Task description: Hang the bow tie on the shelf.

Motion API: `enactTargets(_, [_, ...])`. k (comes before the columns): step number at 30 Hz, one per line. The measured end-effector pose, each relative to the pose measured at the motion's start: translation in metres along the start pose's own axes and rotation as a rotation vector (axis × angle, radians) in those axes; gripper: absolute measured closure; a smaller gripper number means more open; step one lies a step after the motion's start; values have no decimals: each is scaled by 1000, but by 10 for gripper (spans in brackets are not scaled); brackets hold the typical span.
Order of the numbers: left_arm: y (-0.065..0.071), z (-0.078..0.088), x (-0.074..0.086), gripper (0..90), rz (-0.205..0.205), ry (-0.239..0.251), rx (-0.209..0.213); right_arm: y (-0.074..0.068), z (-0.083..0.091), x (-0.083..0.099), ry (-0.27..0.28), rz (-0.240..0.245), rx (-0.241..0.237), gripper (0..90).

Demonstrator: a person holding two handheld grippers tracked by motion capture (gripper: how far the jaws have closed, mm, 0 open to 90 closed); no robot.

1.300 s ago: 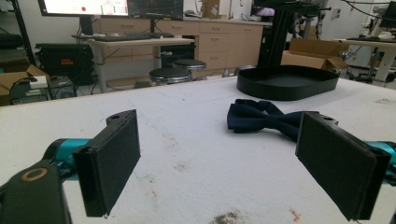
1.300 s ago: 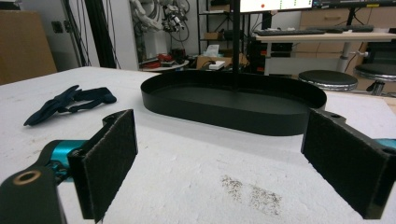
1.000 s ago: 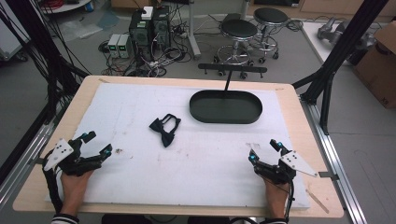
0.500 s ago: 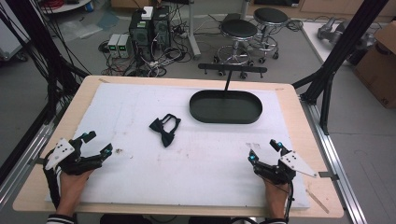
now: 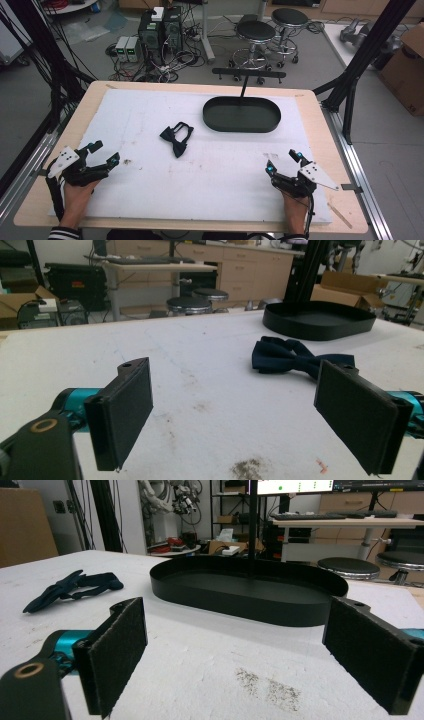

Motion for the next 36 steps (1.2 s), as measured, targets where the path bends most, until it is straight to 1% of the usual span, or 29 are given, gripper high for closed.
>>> enactTargets(1, [0, 0, 0, 160, 0, 0, 0, 0, 0, 0, 0, -1, 0, 98])
enactTargets(3, [-2, -1, -5, 160, 3, -15, 4, 0, 0, 0, 0, 0, 0, 98])
enactTargets(4, [-2, -1, -5, 160, 3, -15, 4, 0, 0, 0, 0, 0, 0, 98])
enactTargets(6, [-2, -3, -12, 160, 7, -11, 6, 0, 0, 0, 0, 0, 1, 98])
enactTargets(7, [-2, -3, -12, 160, 7, -11, 6, 0, 0, 0, 0, 1, 2, 98])
enactTargets(8, [-1, -7, -17, 160, -1, -21, 14, 0, 0, 0, -1, 0, 2, 98])
enactTargets(10, [-1, -10, -20, 160, -8, -27, 18, 0, 0, 0, 0, 2, 2, 98])
enactTargets(15, [4, -26, -39, 160, -39, -50, 46, 0, 0, 0, -1, 0, 1, 98])
enactTargets(19, [7, -40, -51, 160, -64, -83, 64, 0, 0, 0, -1, 1, 1, 97])
enactTargets(21, [9, -49, -57, 160, -76, -120, 78, 0, 0, 0, -1, -1, 1, 98])
enactTargets(22, [10, -52, -59, 160, -76, -131, 88, 0, 0, 0, 0, -1, 1, 98])
enactTargets(23, [12, -58, -60, 160, -80, -153, 107, 0, 0, 0, 0, -1, 1, 98])
enactTargets(25, [17, -68, -62, 160, -96, -189, 126, 0, 0, 0, -2, -5, 3, 97])
enactTargets(26, [19, -72, -63, 161, -97, -206, 135, 0, 0, 0, -2, -5, 3, 98])
enactTargets(27, [20, -76, -64, 162, -100, -225, 139, 0, 0, 0, -2, -6, 2, 98])
enactTargets(29, [23, -85, -64, 162, -101, -251, 133, 0, 0, 0, -2, -5, 2, 98])
enactTargets(30, [24, -93, -66, 162, -103, -264, 126, 0, 0, 0, -1, -5, 2, 98])
enactTargets(31, [24, -93, -66, 162, -103, -264, 126, 0, 0, 0, 0, -7, 2, 98])
enactTargets(34, [28, -104, -68, 166, -124, -276, 136, 1, 0, 0, 2, -7, 1, 98])
enactTargets(36, [33, -115, -68, 167, -138, -304, 146, 0, 0, 0, 2, -8, 2, 97])
Point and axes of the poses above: each handheld gripper's, and its own axes: z roughly backward along the jaws, x roughly out of its underside, y roughly to its right, the point moved 2 cm from there along -z, roughly forward along the jaws, and after that the axes turned 8 degrees about y, right-handed, at the moved point
